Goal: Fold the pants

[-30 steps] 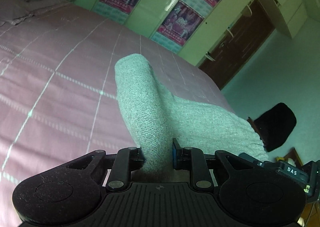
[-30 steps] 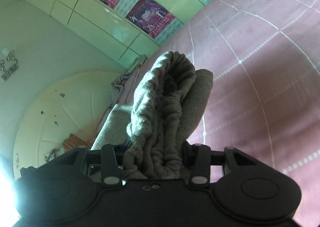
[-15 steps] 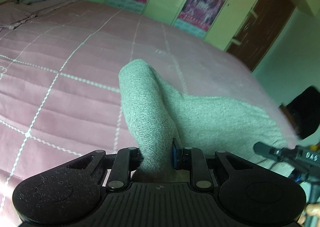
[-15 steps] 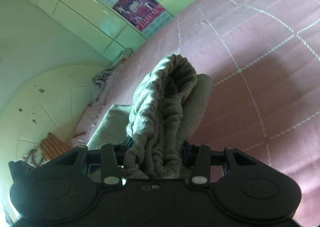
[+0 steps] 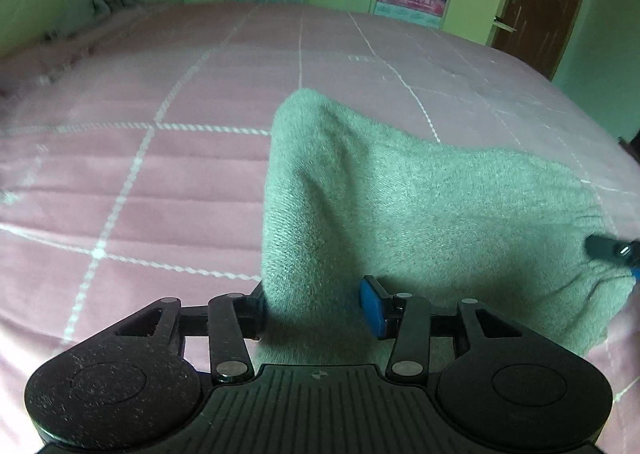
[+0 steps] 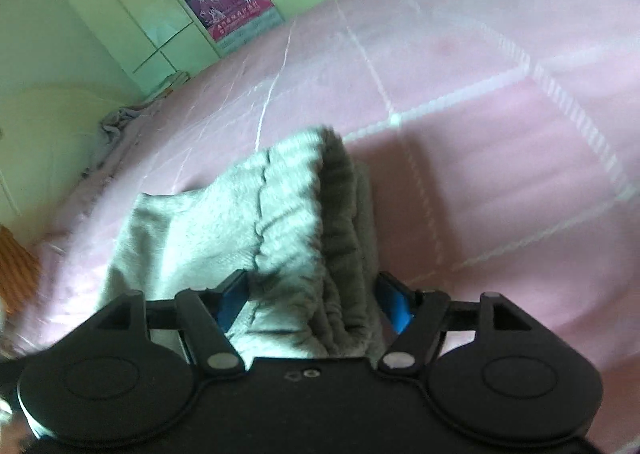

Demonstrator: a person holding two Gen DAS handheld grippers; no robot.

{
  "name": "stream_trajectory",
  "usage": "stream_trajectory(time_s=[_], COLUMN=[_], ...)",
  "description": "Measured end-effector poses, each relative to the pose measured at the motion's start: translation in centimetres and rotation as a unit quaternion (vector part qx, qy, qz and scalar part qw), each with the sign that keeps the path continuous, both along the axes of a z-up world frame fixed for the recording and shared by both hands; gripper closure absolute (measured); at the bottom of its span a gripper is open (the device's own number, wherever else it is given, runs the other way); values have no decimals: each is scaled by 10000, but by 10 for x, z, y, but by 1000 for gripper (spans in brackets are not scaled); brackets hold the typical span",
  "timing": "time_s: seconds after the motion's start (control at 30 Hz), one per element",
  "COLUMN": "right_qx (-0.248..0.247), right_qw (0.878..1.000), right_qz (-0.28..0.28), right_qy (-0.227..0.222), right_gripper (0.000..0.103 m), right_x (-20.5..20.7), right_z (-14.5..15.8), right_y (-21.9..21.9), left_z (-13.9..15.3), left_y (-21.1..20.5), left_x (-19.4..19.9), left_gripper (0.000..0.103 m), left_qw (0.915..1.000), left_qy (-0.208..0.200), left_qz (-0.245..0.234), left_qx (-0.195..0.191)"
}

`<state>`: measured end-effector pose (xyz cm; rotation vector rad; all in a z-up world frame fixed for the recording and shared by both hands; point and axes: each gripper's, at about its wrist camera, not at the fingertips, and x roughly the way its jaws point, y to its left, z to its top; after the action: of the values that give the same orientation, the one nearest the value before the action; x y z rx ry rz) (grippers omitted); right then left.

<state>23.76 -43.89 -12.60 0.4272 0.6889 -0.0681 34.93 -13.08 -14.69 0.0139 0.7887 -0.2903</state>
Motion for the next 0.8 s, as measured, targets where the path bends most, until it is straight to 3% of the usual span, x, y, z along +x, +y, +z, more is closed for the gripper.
stream_trajectory(time_s=[0.07,0.17,0.27,0.37,0.43,0.5,0.67,0.73,0.77,0.8], right_qx=[-520,-785,-1152,-1461,-1620,-1776,-2003,-1932,-1950,-1953], right_qw=[9984,9953,9896,9849,9841,9824,9777,9793,9788,9788], right_qz=[-101,68,421,763,702,556,574,540,553,563], right_qy=[-200,-560,-745,-522,-209,168,256,283,284,270], right_gripper=[33,37,42,48,50,50,49,47,47,46], right_x=[-10,-20,-27,-25,-20,-16,-12,-14,-19,-21], right_z=[15,36,46,36,19,-1,-9,-4,-1,2], right_y=[10,27,54,76,78,70,68,69,73,73], left_z=[9,24,29,17,1,-3,1,5,1,3], left_y=[2,0,-8,-21,-26,-30,-31,-30,-34,-35], left_x=[-12,-30,-41,-46,-42,-45,-43,-44,-40,-44], left_gripper=[58,58,58,57,57,57,57,40,11,0], left_qw=[9997,9985,9982,9988,9991,9987,9990,9988,9986,9987], left_qy=[-211,-529,-573,-298,46,-112,-20,34,86,81], left_qz=[92,88,-184,-371,-395,-439,-384,-455,-509,-497], left_qx=[78,65,28,122,159,243,237,186,123,108])
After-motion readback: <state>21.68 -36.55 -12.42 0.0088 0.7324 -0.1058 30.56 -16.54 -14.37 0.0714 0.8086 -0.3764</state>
